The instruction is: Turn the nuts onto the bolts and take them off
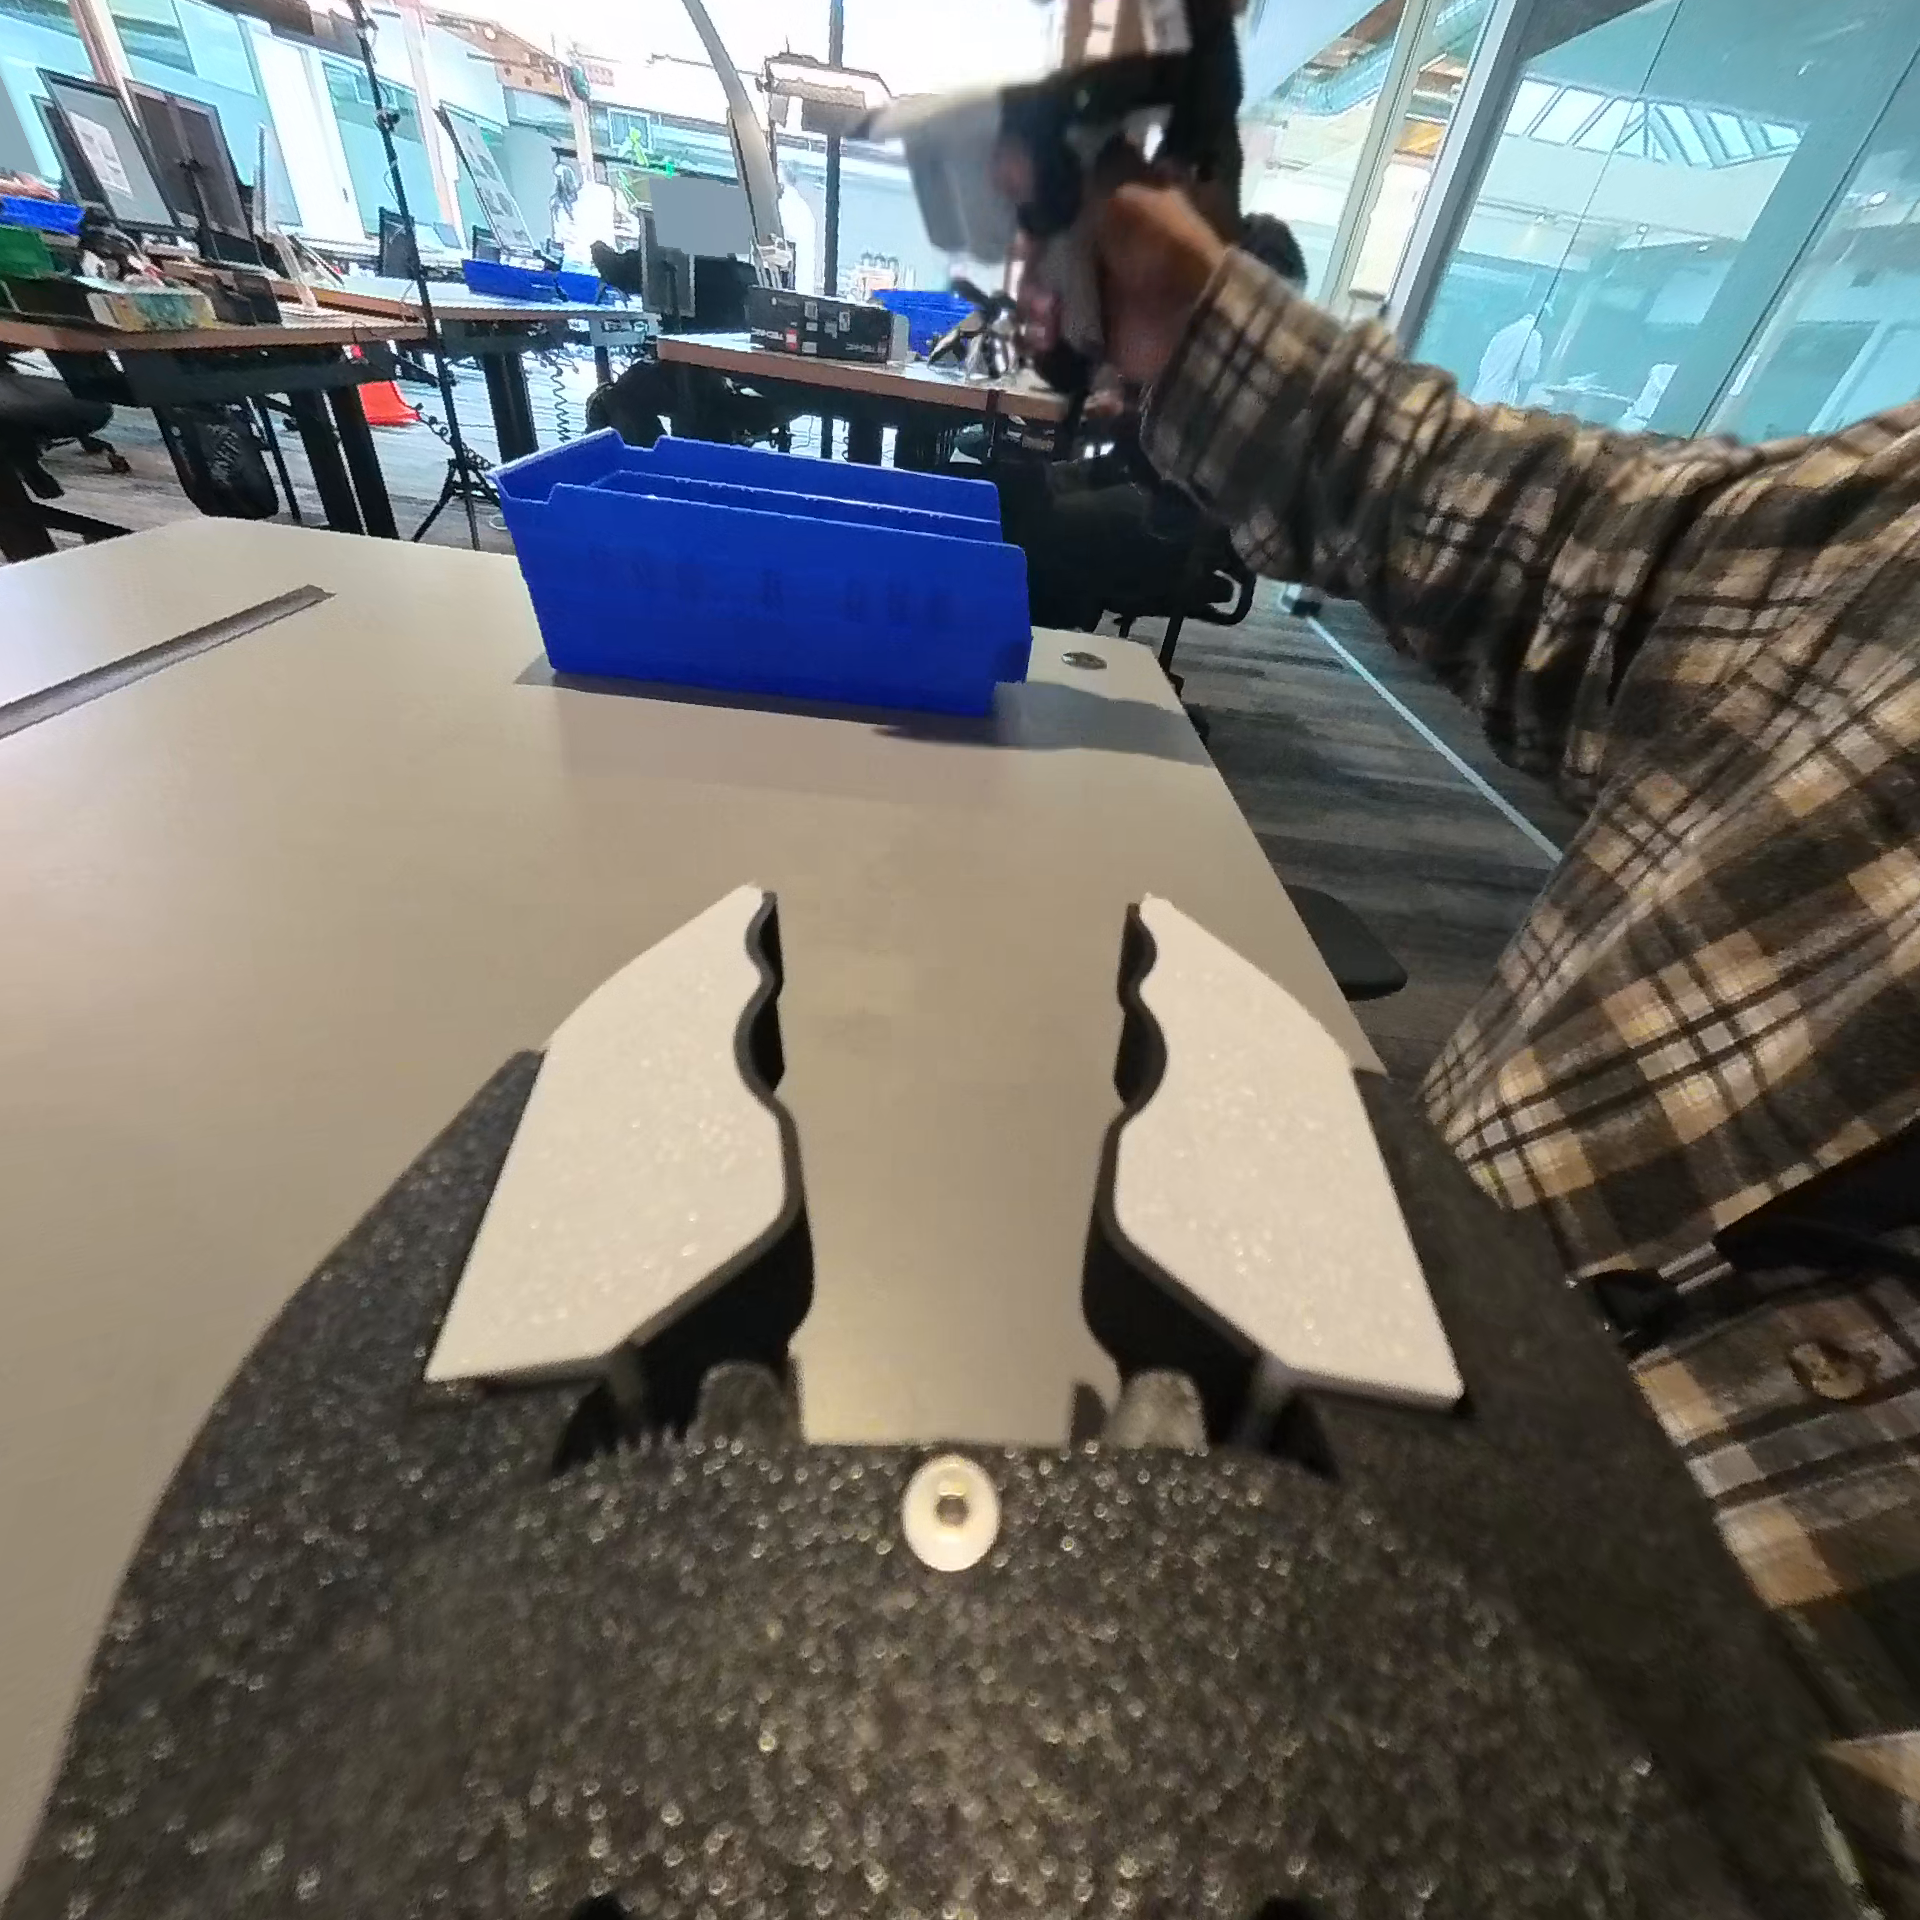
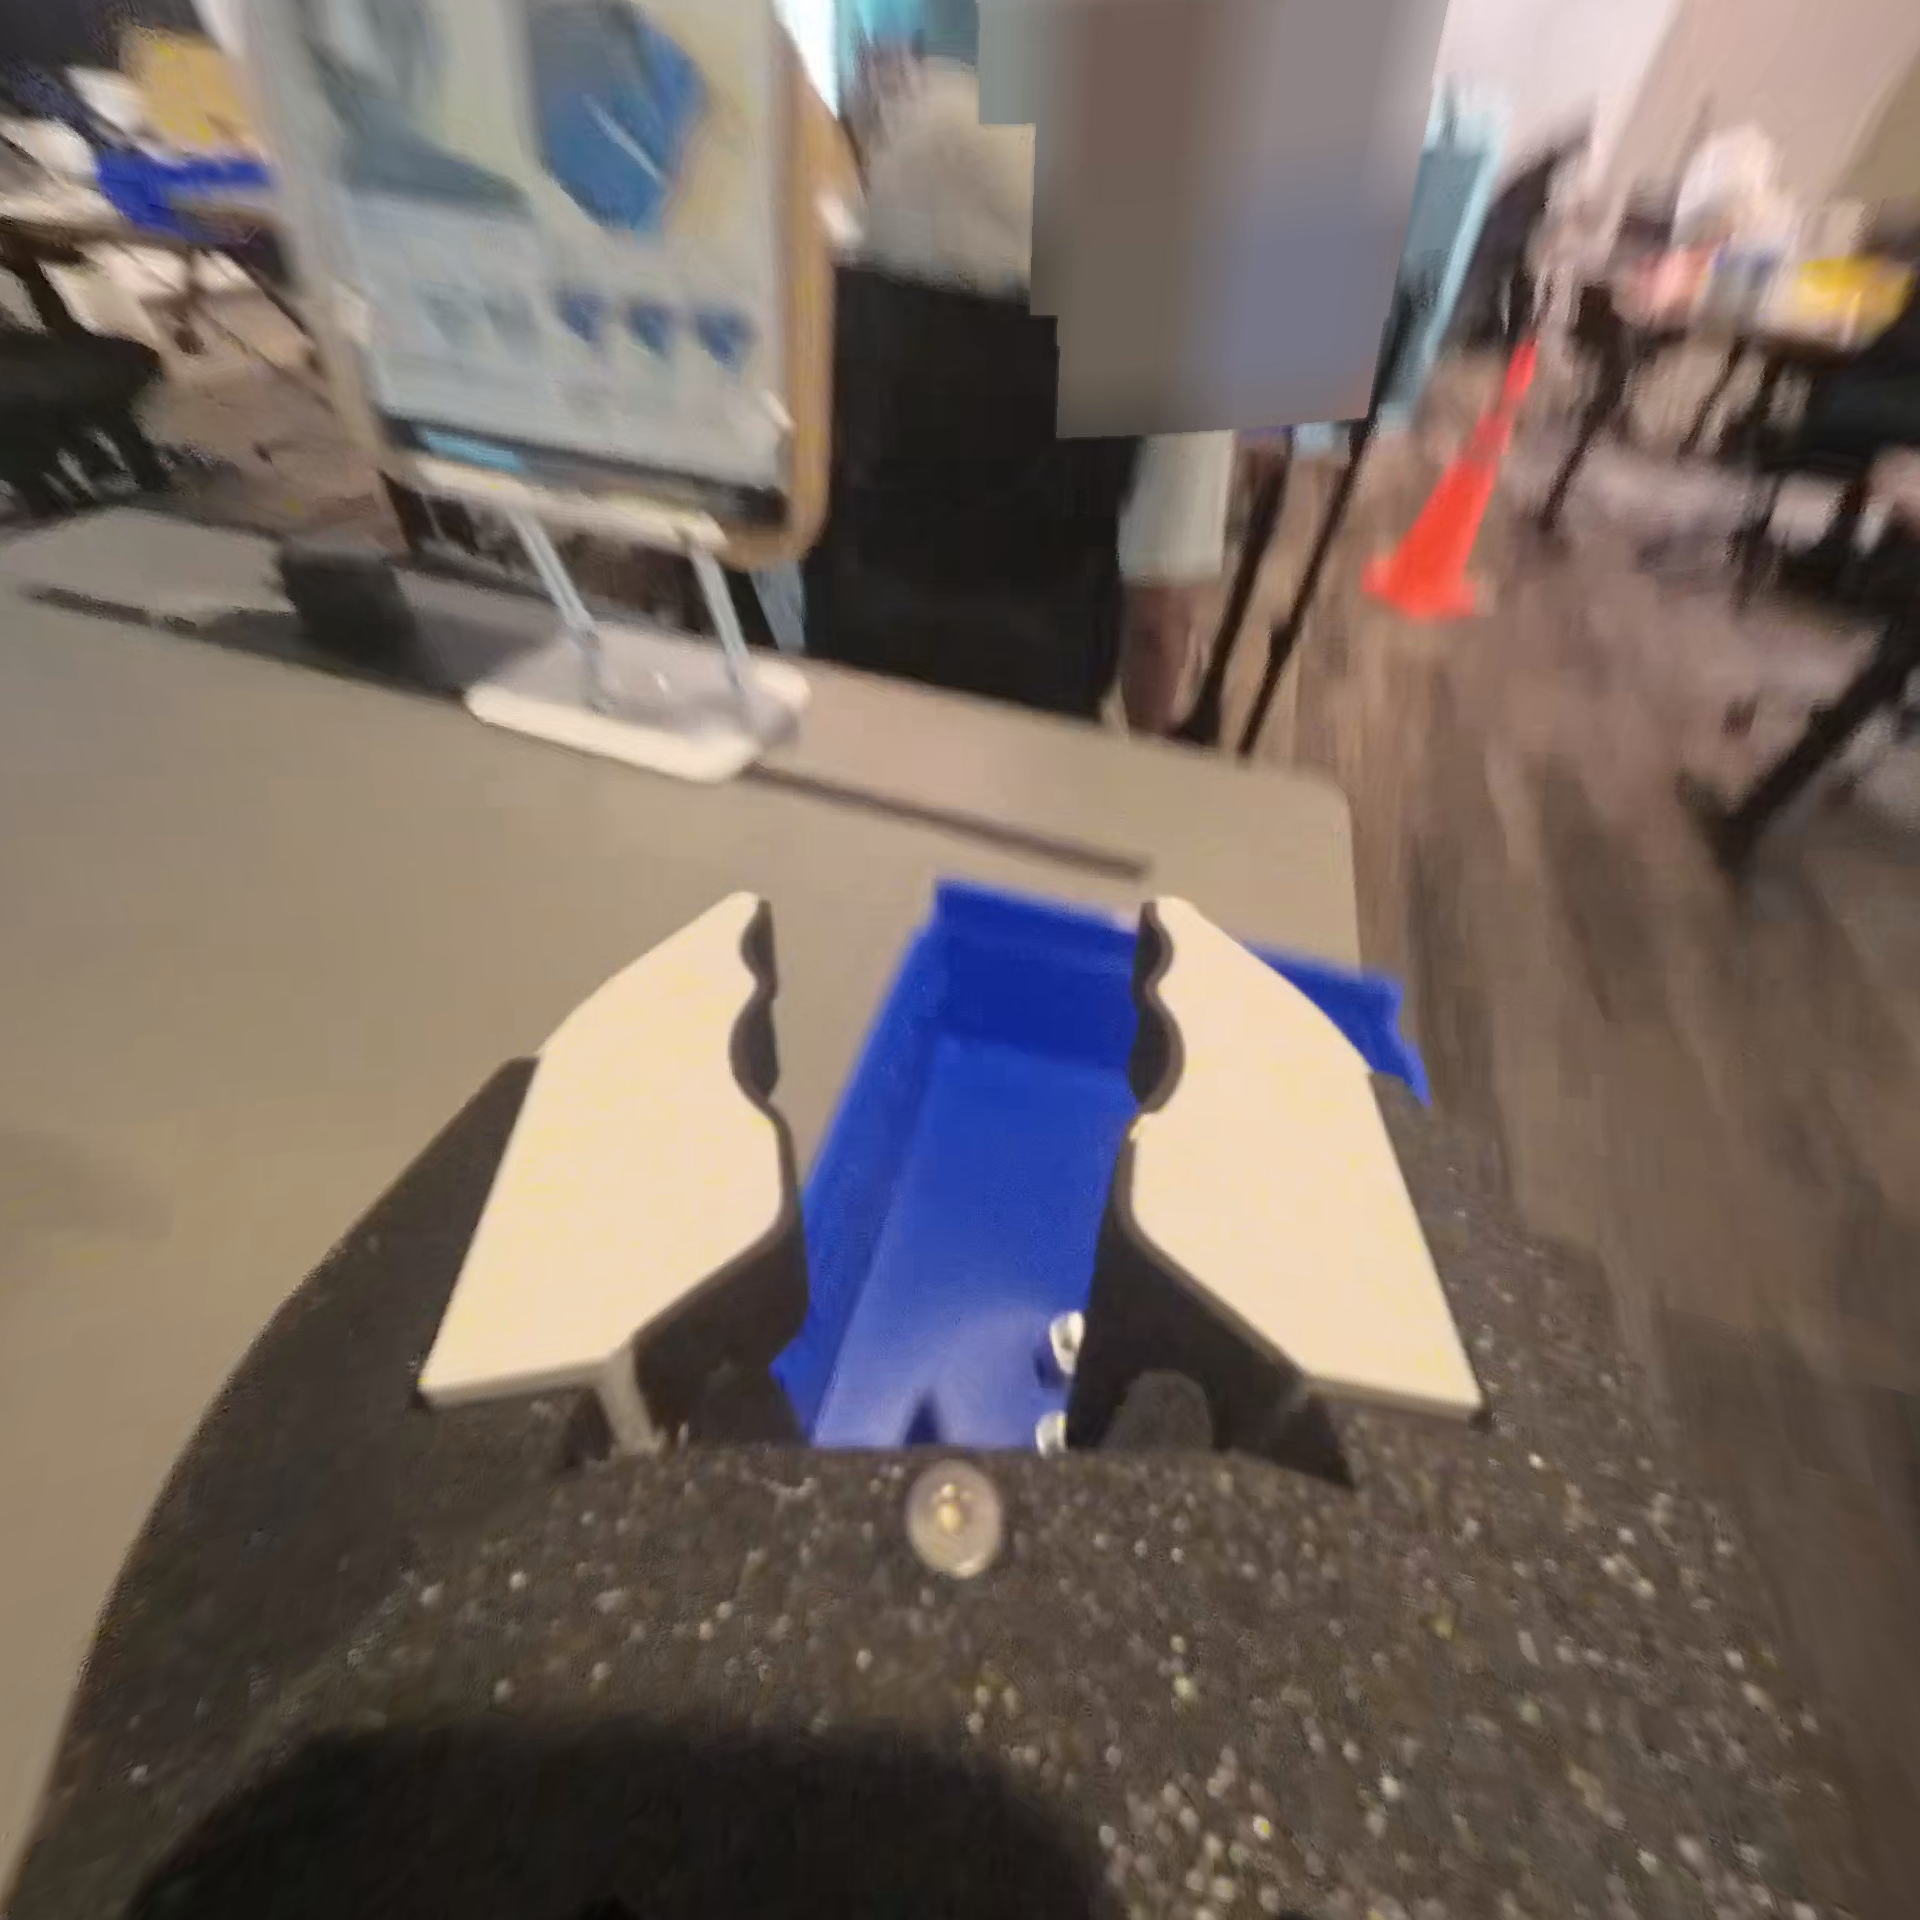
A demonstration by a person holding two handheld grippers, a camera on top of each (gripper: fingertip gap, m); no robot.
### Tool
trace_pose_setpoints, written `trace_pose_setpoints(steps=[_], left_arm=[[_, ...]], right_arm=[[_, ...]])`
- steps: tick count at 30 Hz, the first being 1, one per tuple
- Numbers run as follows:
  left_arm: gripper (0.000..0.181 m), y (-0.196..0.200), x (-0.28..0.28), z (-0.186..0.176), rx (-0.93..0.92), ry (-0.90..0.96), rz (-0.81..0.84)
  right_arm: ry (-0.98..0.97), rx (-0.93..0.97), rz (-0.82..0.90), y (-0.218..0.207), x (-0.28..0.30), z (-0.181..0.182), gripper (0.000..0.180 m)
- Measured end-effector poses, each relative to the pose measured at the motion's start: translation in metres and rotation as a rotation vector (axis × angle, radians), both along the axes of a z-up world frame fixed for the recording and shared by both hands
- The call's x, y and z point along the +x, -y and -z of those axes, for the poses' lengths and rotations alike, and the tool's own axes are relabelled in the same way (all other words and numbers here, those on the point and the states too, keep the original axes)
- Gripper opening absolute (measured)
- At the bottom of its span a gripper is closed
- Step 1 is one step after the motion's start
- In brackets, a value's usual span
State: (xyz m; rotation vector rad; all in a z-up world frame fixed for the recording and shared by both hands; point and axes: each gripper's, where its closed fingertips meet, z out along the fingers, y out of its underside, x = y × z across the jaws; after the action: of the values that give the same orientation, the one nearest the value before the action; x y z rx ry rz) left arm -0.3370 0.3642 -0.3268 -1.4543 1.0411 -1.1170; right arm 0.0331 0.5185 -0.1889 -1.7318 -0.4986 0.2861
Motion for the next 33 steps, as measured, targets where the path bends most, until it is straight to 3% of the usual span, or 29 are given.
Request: trace_pose_setpoints(steps=[3,6,10,15,20,27,33], left_arm=[[0.062,-0.001,-0.001,0.000,0.001,0.000,-0.007],[0.062,-0.002,-0.002,-0.001,0.000,0.004,-0.011],[0.062,-0.003,-0.003,-0.002,0.003,0.004,-0.015],[0.061,-0.004,-0.004,-0.002,0.007,0.002,-0.020],[0.061,-0.008,-0.006,0.001,0.001,-0.006,-0.032],[0.061,-0.015,-0.013,-0.002,-0.004,0.004,-0.058],[0.061,-0.012,-0.053,-0.046,0.080,0.013,-0.176]], right_arm=[[0.007,0.164,-0.110,0.022,-0.058,-0.033,0.080],[-0.010,0.163,-0.258,0.040,-0.120,-0.026,0.085],[-0.023,0.119,-0.449,0.059,-0.195,0.012,0.087],[-0.018,0.045,-0.568,0.060,-0.256,0.085,0.091],[0.000,0.095,-0.577,0.055,-0.282,0.131,0.091],[-0.022,0.110,-0.616,0.066,-0.294,0.137,0.086],[-0.014,0.105,-0.656,0.072,-0.303,0.138,0.084]])
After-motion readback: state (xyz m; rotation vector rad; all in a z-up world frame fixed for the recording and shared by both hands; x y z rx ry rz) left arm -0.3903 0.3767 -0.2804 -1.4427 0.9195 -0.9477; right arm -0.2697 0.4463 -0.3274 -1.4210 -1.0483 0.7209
